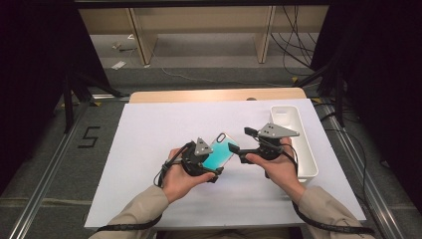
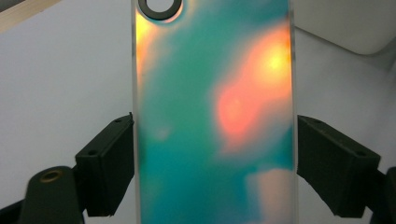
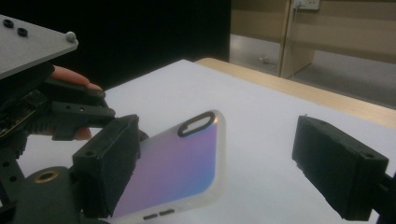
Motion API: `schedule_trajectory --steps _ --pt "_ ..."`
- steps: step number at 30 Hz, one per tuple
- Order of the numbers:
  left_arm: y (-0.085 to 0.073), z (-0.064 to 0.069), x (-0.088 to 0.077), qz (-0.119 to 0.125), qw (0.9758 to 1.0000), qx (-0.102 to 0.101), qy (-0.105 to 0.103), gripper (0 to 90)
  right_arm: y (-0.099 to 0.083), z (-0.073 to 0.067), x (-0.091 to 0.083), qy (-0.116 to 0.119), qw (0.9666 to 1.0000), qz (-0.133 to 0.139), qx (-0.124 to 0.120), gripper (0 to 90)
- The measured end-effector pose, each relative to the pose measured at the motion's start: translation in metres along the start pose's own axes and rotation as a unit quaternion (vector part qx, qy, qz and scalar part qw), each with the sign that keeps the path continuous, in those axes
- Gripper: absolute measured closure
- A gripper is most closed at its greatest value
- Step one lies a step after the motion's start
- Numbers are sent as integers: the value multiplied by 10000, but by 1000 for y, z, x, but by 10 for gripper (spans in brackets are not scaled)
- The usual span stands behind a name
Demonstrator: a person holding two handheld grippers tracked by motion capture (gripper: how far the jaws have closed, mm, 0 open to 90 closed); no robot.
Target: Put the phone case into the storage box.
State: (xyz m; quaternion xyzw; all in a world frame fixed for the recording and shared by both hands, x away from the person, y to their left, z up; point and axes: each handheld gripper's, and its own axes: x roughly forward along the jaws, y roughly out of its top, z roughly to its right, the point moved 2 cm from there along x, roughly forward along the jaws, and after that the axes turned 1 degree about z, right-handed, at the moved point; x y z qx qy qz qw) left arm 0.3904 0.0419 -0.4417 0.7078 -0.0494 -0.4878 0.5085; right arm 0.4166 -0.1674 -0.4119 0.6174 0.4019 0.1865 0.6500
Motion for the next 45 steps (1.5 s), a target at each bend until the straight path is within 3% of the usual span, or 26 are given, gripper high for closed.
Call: schedule_trajectory --steps 27,45 --pt "2 12 1 49 9998 83 -146 172 -3 -3 28 108 9995 -209 211 202" --pt "3 11 0 126 9998 170 -42 172 -6 -2 35 211 9983 -336 420 345"
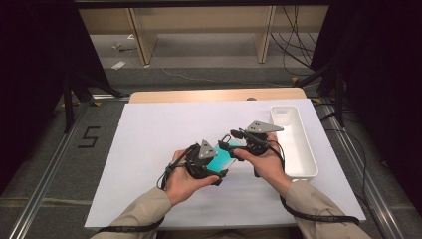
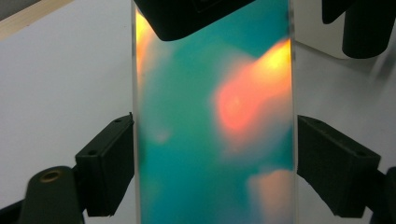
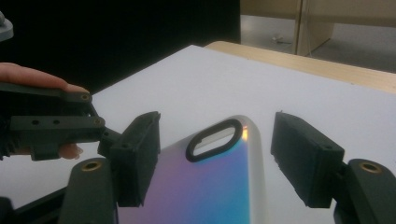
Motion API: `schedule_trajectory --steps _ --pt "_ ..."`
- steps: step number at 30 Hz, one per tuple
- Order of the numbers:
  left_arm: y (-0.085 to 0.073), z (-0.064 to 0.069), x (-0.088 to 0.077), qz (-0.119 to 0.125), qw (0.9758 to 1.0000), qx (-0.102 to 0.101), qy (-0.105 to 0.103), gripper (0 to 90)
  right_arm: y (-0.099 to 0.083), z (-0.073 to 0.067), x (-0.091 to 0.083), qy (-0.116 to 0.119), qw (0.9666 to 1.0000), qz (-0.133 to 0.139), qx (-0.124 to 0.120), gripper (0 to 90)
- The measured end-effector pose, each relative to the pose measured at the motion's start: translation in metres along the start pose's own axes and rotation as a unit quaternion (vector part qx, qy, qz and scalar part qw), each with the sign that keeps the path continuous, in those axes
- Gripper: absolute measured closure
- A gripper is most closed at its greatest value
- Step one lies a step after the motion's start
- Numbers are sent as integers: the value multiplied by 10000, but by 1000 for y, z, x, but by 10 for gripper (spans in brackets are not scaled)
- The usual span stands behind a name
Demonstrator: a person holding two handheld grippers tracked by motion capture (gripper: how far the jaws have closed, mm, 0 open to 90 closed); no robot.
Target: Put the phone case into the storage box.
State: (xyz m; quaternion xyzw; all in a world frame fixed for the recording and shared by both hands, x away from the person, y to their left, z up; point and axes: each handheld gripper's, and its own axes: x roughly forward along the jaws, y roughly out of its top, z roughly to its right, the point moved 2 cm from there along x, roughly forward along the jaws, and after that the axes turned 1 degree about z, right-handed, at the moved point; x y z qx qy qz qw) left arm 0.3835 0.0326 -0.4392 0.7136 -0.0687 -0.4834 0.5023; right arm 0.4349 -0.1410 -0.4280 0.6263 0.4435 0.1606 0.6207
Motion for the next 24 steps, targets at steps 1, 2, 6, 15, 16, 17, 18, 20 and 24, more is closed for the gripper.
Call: schedule_trajectory --steps 1,2,6,15,16,17,18,20,24 --pt "0 0 0 -1 10000 -4 2 172 0 0 0 2 10000 -2 3 354" --pt "0 0 0 -3 10000 -5 2 172 0 0 0 17 10000 -8 14 362" --pt "0 0 0 -11 10000 -24 -19 172 -1 0 1 60 10000 -16 73 380" --pt "0 1 0 -9 10000 -25 -27 172 -2 0 3 88 9998 -16 179 452" --pt "0 1 0 -6 10000 -27 -29 172 -2 0 2 91 9998 -20 183 458" --pt "0 1 0 -1 10000 -31 -28 172 -2 0 3 91 9998 -14 189 466" --pt "0 1 0 -2 10000 -30 -28 172 -2 0 3 101 9998 -21 178 474" --pt "0 1 0 1 10000 -35 -36 172 -2 0 3 95 9998 -33 177 489" --pt "0 1 0 13 10000 -57 -49 172 -2 0 3 64 9998 -32 167 521"
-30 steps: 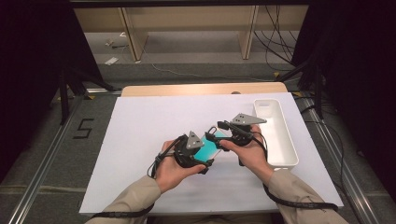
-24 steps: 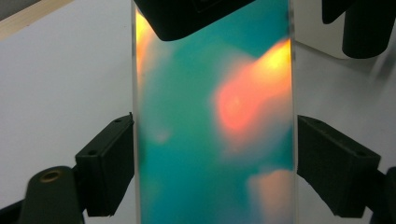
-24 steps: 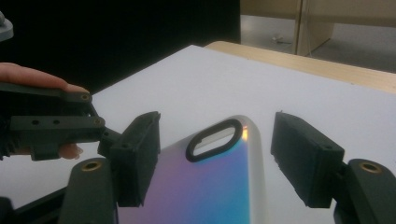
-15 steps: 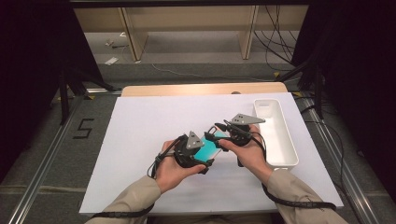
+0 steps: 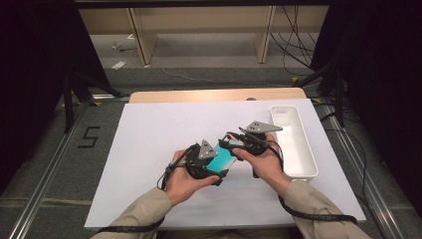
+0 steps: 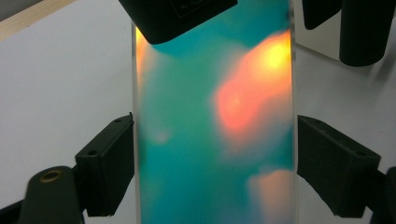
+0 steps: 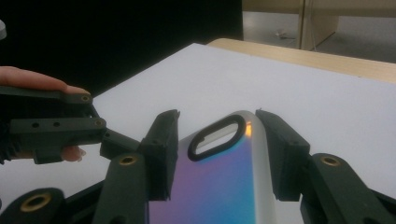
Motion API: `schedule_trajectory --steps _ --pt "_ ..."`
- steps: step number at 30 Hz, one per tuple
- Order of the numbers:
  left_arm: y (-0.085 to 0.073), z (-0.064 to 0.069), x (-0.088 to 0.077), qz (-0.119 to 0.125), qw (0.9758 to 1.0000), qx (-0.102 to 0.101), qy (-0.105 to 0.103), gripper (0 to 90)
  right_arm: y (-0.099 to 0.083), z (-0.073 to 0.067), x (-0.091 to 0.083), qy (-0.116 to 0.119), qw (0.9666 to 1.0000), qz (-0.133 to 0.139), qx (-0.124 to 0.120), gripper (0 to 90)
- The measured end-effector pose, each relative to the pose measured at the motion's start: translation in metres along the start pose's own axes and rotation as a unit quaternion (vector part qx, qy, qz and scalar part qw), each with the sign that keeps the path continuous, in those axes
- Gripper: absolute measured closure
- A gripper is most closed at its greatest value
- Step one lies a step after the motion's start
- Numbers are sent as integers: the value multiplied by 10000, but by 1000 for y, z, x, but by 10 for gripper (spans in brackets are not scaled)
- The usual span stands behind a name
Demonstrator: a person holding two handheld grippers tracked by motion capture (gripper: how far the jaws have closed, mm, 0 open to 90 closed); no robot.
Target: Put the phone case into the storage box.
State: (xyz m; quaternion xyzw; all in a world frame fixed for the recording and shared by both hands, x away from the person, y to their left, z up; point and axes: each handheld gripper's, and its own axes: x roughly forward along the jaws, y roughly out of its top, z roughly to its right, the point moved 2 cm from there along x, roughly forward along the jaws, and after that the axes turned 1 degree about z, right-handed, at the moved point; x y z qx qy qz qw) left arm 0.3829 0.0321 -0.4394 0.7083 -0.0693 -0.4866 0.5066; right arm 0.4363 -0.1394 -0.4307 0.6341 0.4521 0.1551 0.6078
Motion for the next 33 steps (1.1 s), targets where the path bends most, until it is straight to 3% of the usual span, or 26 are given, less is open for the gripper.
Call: schedule_trajectory --steps 27,33 --pt "-1 -1 2 68 10000 43 -9 171 6 2 -3 181 9983 224 504 672" --pt "-1 0 3 107 9999 66 2 170 6 3 -4 242 9967 282 720 697"
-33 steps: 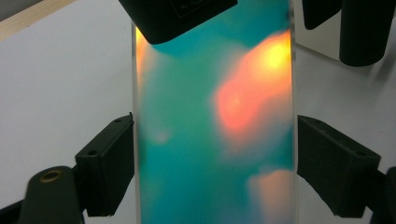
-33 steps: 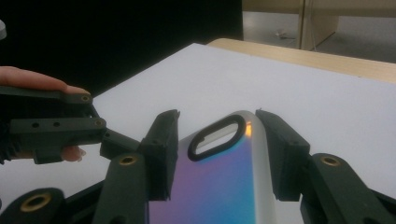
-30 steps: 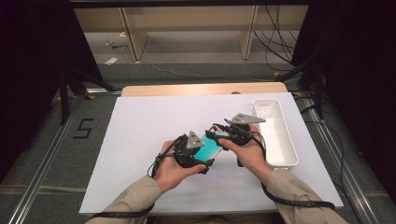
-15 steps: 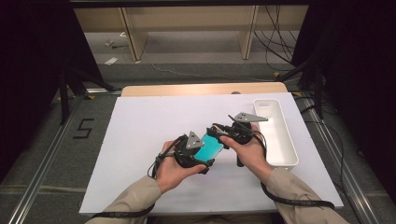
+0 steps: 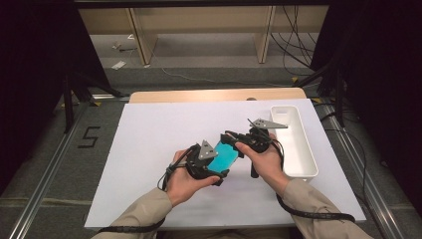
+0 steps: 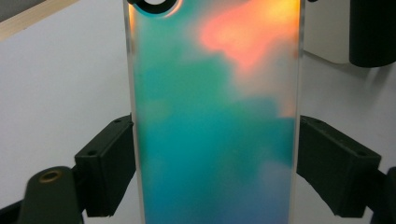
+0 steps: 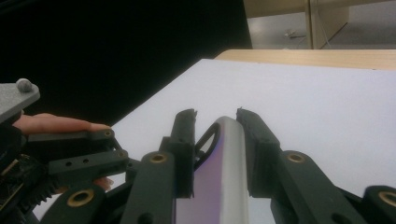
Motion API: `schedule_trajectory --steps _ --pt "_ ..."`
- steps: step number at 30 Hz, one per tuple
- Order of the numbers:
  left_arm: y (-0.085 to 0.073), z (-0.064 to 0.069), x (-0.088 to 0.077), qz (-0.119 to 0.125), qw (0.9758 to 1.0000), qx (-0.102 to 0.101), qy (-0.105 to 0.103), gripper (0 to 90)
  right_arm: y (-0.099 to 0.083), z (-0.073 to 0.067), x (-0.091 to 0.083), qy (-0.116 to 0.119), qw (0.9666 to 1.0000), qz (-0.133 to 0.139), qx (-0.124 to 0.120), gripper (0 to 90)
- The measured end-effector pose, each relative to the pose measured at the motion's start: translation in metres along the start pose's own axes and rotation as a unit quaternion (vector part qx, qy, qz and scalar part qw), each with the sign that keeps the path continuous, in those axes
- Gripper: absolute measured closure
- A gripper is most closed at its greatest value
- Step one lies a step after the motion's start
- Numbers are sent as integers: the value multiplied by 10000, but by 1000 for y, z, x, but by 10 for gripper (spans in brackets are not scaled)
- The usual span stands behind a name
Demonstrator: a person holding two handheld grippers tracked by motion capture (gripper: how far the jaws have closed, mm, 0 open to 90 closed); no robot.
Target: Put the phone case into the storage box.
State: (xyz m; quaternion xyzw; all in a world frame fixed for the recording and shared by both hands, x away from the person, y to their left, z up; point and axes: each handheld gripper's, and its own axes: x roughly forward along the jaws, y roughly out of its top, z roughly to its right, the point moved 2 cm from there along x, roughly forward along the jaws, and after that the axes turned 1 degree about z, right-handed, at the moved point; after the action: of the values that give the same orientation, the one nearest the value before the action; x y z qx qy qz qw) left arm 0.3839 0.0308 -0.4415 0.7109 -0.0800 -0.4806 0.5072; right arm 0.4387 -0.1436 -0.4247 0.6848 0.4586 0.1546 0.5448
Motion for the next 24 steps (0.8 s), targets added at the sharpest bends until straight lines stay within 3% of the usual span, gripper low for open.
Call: schedule_trajectory --steps 8,12,13,14,16,18,24 --pt "0 1 1 159 9998 133 -8 166 2 -1 -3 95 9995 151 250 736" --pt "0 1 1 297 9989 373 44 174 6 -4 -7 251 9988 226 363 791" --pt "0 0 -1 326 9982 499 71 238 8 -6 -8 373 9985 203 355 799" --pt "1 0 -1 402 9975 567 97 225 10 -8 -9 253 9995 181 101 800" --pt "2 0 -3 518 9966 629 95 177 13 -9 -10 412 9989 206 122 800" --pt "2 0 -4 581 9959 695 84 167 16 -9 -12 388 9990 202 11 800" --pt "0 -3 -4 609 9971 441 -64 160 21 -7 -16 459 9987 155 -132 799"
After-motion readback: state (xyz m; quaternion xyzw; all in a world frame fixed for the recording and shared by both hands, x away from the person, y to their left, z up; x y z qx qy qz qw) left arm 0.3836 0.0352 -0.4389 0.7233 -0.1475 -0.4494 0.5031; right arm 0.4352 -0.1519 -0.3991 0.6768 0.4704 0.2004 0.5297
